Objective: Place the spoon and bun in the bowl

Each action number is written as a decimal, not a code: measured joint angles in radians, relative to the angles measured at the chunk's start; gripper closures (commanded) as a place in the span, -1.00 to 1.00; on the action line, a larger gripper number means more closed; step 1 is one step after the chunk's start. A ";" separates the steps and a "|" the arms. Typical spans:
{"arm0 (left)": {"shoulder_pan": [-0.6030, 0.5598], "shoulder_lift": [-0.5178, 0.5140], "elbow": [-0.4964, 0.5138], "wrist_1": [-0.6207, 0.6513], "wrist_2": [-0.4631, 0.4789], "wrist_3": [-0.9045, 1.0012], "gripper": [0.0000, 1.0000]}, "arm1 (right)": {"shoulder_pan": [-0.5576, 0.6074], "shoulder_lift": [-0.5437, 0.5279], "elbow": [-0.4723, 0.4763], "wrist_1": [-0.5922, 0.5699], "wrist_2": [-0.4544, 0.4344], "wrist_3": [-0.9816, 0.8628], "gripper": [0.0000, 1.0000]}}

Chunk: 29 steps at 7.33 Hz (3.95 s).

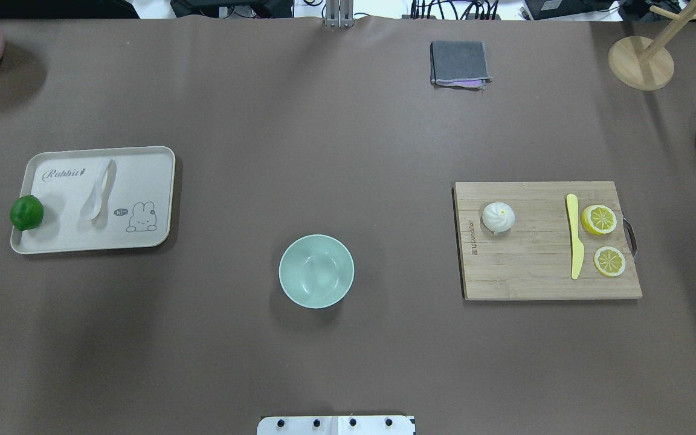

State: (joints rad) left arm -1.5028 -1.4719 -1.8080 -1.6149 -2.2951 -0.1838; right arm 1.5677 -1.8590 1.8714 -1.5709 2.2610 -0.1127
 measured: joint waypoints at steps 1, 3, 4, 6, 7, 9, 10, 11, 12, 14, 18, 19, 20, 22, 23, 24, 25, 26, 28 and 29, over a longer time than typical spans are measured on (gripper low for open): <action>0.010 0.000 -0.002 -0.010 0.001 0.000 -0.99 | 0.000 0.000 0.000 0.000 0.000 0.000 -1.00; 0.033 -0.002 -0.008 -0.047 0.001 0.000 -0.99 | -0.001 0.002 0.000 0.001 0.001 0.001 -1.00; 0.036 -0.003 -0.009 -0.072 0.001 0.000 -0.99 | -0.001 0.005 0.000 0.002 0.010 0.003 -1.00; 0.038 -0.005 -0.009 -0.166 0.000 -0.005 -0.99 | -0.003 0.018 -0.003 0.103 0.114 0.012 -1.00; 0.038 -0.008 -0.009 -0.217 -0.001 -0.008 -0.99 | -0.004 0.020 -0.008 0.187 0.166 0.026 -1.00; 0.038 -0.033 -0.003 -0.305 -0.008 -0.009 -0.99 | -0.011 0.048 -0.012 0.256 0.203 0.039 -0.98; 0.039 -0.053 0.007 -0.352 -0.017 -0.010 -0.99 | -0.013 0.067 -0.012 0.263 0.207 0.041 -0.98; 0.039 -0.067 0.014 -0.389 -0.030 -0.011 -0.99 | -0.014 0.080 -0.012 0.265 0.207 0.055 -0.99; 0.039 -0.074 0.018 -0.420 -0.046 -0.010 -0.99 | -0.020 0.089 -0.012 0.267 0.203 0.086 -0.99; 0.063 -0.082 0.029 -0.509 -0.067 -0.018 -0.99 | -0.061 0.114 -0.006 0.293 0.187 0.170 -0.99; 0.248 -0.160 0.073 -0.551 -0.031 -0.279 -0.99 | -0.314 0.196 -0.004 0.435 0.014 0.687 -0.95; 0.308 -0.177 0.090 -0.553 0.030 -0.353 -0.98 | -0.390 0.222 -0.003 0.452 -0.045 0.810 -0.96; 0.374 -0.200 0.114 -0.556 0.093 -0.416 -0.96 | -0.463 0.250 -0.003 0.459 -0.110 0.911 -0.97; 0.462 -0.245 0.183 -0.572 0.170 -0.490 -0.72 | -0.571 0.290 -0.002 0.461 -0.212 1.044 -0.98; 0.493 -0.264 0.228 -0.606 0.207 -0.518 -0.51 | -0.593 0.301 0.002 0.462 -0.231 1.069 -0.98; 0.515 -0.286 0.284 -0.652 0.230 -0.544 -0.46 | -0.601 0.306 0.008 0.462 -0.239 1.078 -0.98; 0.533 -0.302 0.331 -0.692 0.247 -0.558 -0.38 | -0.605 0.307 0.011 0.462 -0.242 1.081 -0.98; 0.547 -0.309 0.358 -0.715 0.265 -0.564 -0.34 | -0.606 0.308 0.012 0.462 -0.243 1.082 -0.98; 0.568 -0.312 0.376 -0.728 0.279 -0.567 -0.25 | -0.607 0.308 0.014 0.462 -0.245 1.082 -0.98; 0.576 -0.311 0.378 -0.729 0.280 -0.568 -0.19 | -0.607 0.308 0.014 0.462 -0.245 1.082 -0.98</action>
State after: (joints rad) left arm -0.9268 -1.7831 -1.4300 -2.3443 -2.0150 -0.7515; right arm 0.9604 -1.5511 1.8851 -1.1091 2.0159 0.9692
